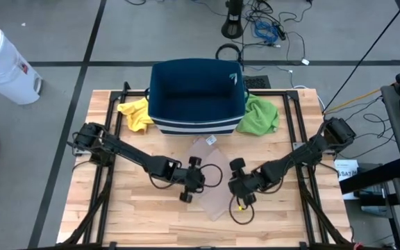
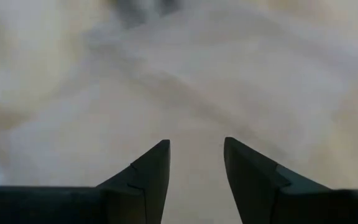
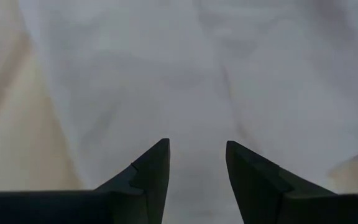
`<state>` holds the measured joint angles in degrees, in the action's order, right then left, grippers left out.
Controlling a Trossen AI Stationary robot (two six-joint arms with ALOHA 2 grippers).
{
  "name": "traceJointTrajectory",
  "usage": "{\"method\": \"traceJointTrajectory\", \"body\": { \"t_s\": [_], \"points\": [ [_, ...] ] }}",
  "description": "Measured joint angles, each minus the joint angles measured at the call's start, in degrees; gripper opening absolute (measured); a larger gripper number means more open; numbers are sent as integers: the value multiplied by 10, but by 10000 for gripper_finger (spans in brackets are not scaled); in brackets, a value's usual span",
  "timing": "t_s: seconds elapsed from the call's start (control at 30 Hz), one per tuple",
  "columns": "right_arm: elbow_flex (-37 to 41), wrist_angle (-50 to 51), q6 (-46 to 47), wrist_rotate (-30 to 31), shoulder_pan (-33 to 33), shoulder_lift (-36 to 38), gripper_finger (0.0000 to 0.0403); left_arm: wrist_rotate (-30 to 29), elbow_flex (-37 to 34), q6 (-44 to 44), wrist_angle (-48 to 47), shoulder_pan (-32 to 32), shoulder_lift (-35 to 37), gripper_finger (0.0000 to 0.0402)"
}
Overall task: Fold towel
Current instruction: Fold the brown towel
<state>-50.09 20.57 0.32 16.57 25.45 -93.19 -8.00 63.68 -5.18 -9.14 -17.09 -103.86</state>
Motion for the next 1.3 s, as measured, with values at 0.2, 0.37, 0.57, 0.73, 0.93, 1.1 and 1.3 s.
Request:
{"method": "traceJointTrajectory", "body": {
  "t_s": [0.2,0.37,0.57,0.73,0.93,1.1,1.3],
  "points": [
    [0,-1,-56,-27,-42,0,146,62,0,93,40,-7,-2,158],
    [0,-6,-94,-76,-73,0,146,65,1,138,67,-13,-5,158],
    [0,-12,-121,-88,-97,0,146,38,1,154,52,-12,-19,158],
    [0,-21,-131,-94,-101,0,146,-50,1,167,18,-12,-14,158],
    [0,-55,-164,-55,-109,0,146,-138,2,169,-21,-12,-11,158],
    [0,-90,-190,-48,-135,0,146,-162,2,188,-71,-12,-11,158],
    [0,-127,-225,-55,-174,0,146,-164,2,218,-107,-12,-10,158]
  ]
}}
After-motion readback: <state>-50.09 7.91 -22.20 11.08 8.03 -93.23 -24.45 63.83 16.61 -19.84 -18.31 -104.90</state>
